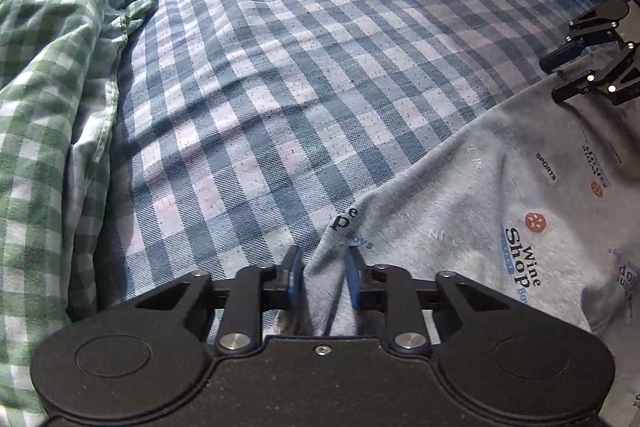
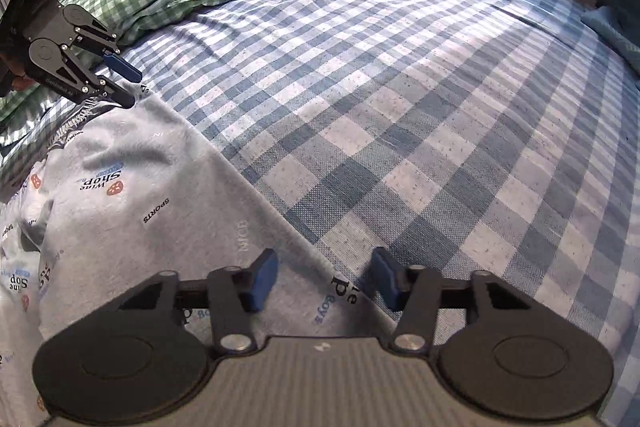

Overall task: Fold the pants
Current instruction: 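Grasp the waistband corner with the left tool while the right tool grasps the other corner, then lift the waistband with both tools and fold it over toward the leg cuffs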

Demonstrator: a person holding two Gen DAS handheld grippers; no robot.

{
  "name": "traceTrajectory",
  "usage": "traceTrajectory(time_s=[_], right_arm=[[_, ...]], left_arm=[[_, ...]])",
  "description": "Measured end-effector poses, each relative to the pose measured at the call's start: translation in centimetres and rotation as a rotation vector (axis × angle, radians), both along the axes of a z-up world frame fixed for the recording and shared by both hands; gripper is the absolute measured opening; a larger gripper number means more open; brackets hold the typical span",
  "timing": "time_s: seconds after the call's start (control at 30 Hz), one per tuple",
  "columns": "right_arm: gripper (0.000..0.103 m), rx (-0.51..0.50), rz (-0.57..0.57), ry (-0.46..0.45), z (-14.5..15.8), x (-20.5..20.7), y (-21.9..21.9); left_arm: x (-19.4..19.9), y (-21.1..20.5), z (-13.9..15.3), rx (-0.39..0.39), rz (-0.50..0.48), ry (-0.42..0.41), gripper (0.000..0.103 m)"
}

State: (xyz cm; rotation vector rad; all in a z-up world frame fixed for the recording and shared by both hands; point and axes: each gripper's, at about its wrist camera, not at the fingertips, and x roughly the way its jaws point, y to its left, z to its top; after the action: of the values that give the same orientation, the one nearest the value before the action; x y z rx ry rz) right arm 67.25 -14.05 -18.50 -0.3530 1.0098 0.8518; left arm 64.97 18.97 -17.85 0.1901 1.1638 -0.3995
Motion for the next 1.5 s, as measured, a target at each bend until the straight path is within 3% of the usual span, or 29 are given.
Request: traceTrajectory(time_s=[0.03,0.1,0.17,0.33,0.4,0.47,0.53,0.57,0.6,0.63,0.7,0.77,0.83,0.87,0.9,0.93,0.97,1.0,1.03,1.13,1.27,1.5], right_arm=[[0.024,-0.004,0.011,-0.001,0.1,-0.2,0.2],[0.005,-0.028,0.020,-0.017,0.3,-0.7,0.6],[0.002,-0.022,0.000,-0.042,1.0,-0.9,0.6],[0.000,0.022,-0.080,-0.133,3.5,0.3,0.3],[0.000,0.039,-0.098,-0.119,3.7,1.3,0.4],[0.001,0.044,-0.081,-0.038,3.0,2.2,0.8],[0.010,0.063,-0.054,0.036,2.1,2.3,1.0],[0.027,0.069,-0.040,0.061,1.8,2.1,1.0],[0.050,0.069,-0.030,0.070,1.4,1.8,1.0],[0.058,0.068,-0.022,0.071,1.2,1.6,0.9],[0.061,0.043,-0.023,0.070,0.6,1.3,0.8],[0.061,0.033,-0.039,0.079,0.2,1.4,0.4],[0.060,0.027,-0.047,0.089,-0.1,1.5,0.0],[0.059,0.024,-0.039,0.090,-0.2,1.5,0.0],[0.052,0.011,-0.034,0.084,-0.3,1.4,0.0],[0.044,-0.008,-0.030,0.073,-0.3,1.3,0.2],[0.025,-0.026,-0.031,0.061,-0.3,1.2,0.3],[0.005,-0.028,-0.031,0.067,-0.2,1.2,0.4],[0.001,-0.031,-0.035,0.072,0.0,1.1,0.5],[0.000,-0.059,-0.025,0.003,1.4,-0.3,0.9],[0.000,-0.009,-0.088,-0.079,4.8,-3.3,-0.2],[0.000,0.058,-0.167,-0.203,10.7,-13.9,-3.1]], left_arm=[[0.0,-0.2,0.1,-0.001,-0.002,0.006,0.003],[-0.4,-0.8,0.4,0.034,-0.007,-0.016,0.002],[-0.8,-1.4,1.3,0.078,0.011,-0.069,0.001],[-0.5,-1.2,3.8,0.073,0.070,-0.151,0.001],[-0.2,-1.5,3.5,0.094,0.067,-0.158,0.001],[0.2,-1.7,2.5,0.114,0.080,-0.136,0.001],[0.4,-1.6,1.5,0.110,0.086,-0.120,0.002],[0.4,-1.5,1.1,0.101,0.082,-0.117,0.002],[0.5,-1.4,0.7,0.097,0.084,-0.111,0.004],[0.6,-1.2,0.5,0.090,0.089,-0.107,0.009],[0.7,-0.7,0.4,0.071,0.104,-0.105,0.021],[0.8,-0.1,0.7,0.038,0.110,-0.097,0.044],[0.7,0.1,1.0,0.024,0.095,-0.096,0.058],[0.7,0.1,1.1,0.028,0.083,-0.095,0.059],[0.7,0.0,0.9,0.041,0.071,-0.086,0.057],[0.8,-0.1,0.7,0.051,0.061,-0.065,0.047],[1.0,-0.2,0.4,0.054,0.055,-0.042,0.020],[1.1,-0.1,0.3,0.053,0.057,-0.032,0.010],[1.1,-0.2,0.4,0.049,0.063,-0.028,0.007],[0.7,-0.7,1.4,0.072,0.059,-0.054,0.002],[-1.8,-1.4,4.2,0.110,0.007,-0.164,0.002],[-10.1,-2.0,10.1,0.056,-0.103,-0.382,0.002]])
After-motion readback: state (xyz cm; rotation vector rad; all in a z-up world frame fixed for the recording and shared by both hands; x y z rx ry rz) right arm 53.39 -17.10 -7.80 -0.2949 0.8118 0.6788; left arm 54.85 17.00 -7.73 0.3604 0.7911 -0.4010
